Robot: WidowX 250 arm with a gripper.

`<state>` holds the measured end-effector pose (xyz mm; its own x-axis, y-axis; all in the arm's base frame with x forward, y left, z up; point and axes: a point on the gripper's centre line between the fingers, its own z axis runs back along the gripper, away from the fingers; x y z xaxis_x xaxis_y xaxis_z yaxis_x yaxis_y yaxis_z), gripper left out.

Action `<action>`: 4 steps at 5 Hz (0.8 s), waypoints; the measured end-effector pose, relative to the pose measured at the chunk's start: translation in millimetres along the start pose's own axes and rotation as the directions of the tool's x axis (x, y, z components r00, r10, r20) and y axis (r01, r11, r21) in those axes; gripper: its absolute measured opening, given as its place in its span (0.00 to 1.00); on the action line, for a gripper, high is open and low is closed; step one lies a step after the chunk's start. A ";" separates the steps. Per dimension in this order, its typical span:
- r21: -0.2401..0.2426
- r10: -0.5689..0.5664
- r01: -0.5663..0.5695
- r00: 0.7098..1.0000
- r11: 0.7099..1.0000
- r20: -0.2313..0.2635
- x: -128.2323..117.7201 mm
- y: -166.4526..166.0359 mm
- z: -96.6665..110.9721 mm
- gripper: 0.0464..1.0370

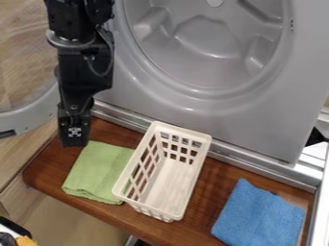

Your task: Take the green cloth and put it inside the tray

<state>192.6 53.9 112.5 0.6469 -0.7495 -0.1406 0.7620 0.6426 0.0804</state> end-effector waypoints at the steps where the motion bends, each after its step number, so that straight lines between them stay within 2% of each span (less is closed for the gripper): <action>1: -0.013 -0.003 0.003 1.000 1.000 -0.008 0.1 -0.6 -4.1 0.96; 2: -0.069 0.011 -0.014 0.999 0.997 -0.041 -5.4 8.2 -25.5 0.96; 3: -0.007 -0.043 0.043 0.999 0.999 0.014 -3.8 26.2 -38.8 0.96; 4: 0.107 -0.107 0.101 0.993 0.989 0.053 6.7 38.9 -58.7 0.96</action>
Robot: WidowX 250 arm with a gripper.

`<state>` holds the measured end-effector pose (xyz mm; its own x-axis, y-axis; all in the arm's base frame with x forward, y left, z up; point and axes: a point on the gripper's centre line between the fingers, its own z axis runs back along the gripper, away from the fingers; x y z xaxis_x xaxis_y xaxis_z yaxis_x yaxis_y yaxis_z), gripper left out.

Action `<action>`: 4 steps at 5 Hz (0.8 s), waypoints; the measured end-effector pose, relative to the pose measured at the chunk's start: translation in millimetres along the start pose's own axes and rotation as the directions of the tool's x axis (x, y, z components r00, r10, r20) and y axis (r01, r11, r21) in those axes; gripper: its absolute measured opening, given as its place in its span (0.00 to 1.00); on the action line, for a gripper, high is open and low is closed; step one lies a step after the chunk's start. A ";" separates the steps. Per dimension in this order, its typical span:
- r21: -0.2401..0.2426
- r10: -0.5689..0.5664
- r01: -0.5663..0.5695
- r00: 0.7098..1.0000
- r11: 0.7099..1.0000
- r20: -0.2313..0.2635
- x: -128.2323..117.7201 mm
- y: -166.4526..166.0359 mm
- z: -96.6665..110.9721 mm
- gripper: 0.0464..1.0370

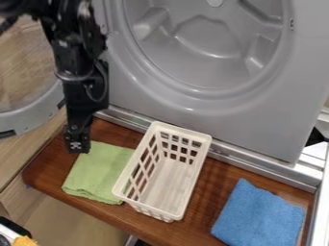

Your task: Take the green cloth and put it inside the tray

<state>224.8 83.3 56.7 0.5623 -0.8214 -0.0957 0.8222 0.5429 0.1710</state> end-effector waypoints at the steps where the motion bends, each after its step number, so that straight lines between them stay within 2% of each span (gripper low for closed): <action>1: 0.020 -0.021 0.020 0.999 1.000 0.042 13.5 8.7 -26.5 0.96; 3: -0.056 -0.065 0.068 0.997 0.996 0.045 28.5 19.0 -76.4 0.96; 4: -0.058 -0.084 0.089 0.993 0.994 0.082 32.0 23.7 -95.6 0.96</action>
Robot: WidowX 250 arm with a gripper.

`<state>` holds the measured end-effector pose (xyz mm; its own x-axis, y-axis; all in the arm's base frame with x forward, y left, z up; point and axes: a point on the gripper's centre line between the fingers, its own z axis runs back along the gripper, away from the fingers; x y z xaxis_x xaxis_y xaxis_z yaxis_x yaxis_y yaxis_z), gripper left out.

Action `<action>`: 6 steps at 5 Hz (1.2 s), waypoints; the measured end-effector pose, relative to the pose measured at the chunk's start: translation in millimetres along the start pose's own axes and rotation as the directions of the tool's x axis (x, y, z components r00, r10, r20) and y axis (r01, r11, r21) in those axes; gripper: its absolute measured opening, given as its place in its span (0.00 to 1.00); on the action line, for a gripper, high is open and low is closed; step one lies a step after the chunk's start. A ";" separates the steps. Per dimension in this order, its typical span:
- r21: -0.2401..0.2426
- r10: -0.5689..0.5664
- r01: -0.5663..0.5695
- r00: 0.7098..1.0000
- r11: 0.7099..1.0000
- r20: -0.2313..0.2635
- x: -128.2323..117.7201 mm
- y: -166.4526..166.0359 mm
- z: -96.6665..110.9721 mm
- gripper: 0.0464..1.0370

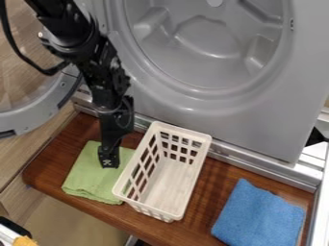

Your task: Take the green cloth and put it inside the tray

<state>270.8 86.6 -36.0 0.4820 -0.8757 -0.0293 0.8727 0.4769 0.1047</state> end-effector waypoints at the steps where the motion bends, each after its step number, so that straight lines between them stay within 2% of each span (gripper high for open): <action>1: 0.003 -0.005 0.005 1.000 1.000 0.011 1.6 3.6 -18.0 0.96; 2: 0.005 -0.001 0.001 1.000 1.000 -0.001 1.3 7.3 -33.2 0.96; 3: -0.020 0.008 -0.008 1.000 1.000 -0.002 -2.4 7.1 -42.0 0.96; 4: -0.021 0.009 -0.009 1.000 1.000 -0.002 -2.8 6.8 -42.8 0.91; 6: -0.008 0.011 -0.011 0.999 1.000 -0.035 -8.6 4.0 -43.9 0.36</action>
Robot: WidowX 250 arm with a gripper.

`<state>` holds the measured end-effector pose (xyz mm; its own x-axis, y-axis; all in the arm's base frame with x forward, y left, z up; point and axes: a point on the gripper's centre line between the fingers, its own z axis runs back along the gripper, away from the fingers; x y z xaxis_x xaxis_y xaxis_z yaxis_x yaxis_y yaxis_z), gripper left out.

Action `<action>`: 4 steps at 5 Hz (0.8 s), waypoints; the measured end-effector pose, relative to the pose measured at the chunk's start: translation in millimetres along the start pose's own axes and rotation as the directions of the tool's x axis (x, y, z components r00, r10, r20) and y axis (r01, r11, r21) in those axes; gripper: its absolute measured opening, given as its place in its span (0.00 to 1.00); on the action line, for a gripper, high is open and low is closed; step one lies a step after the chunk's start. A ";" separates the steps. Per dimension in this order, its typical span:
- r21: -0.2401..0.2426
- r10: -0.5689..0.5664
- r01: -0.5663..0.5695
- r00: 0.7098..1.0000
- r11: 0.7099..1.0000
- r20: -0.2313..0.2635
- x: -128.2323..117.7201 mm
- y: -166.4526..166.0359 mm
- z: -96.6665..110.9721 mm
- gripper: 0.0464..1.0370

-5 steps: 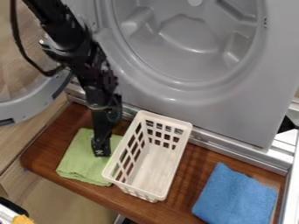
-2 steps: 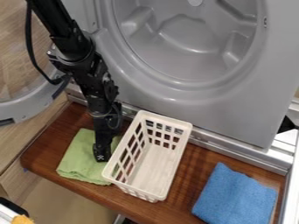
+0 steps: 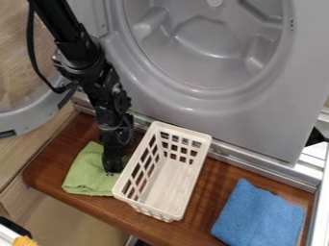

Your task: Take the green cloth and put it inside the tray

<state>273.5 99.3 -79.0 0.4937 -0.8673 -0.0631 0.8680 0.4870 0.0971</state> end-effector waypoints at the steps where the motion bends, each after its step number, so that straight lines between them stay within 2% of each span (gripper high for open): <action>1: -0.005 -0.008 0.008 1.000 1.000 -0.017 -2.9 -2.9 1.2 0.16; 2: -0.018 -0.003 0.002 0.998 1.000 -0.066 -7.8 -5.1 3.8 0.06; 3: 0.007 0.014 -0.014 0.994 1.000 -0.104 -14.6 0.5 18.7 0.05; 4: 0.021 0.022 -0.020 0.993 1.000 -0.115 -17.4 4.6 32.1 0.05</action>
<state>267.2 113.4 -45.6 0.5156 -0.8389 -0.1743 0.8567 0.5017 0.1194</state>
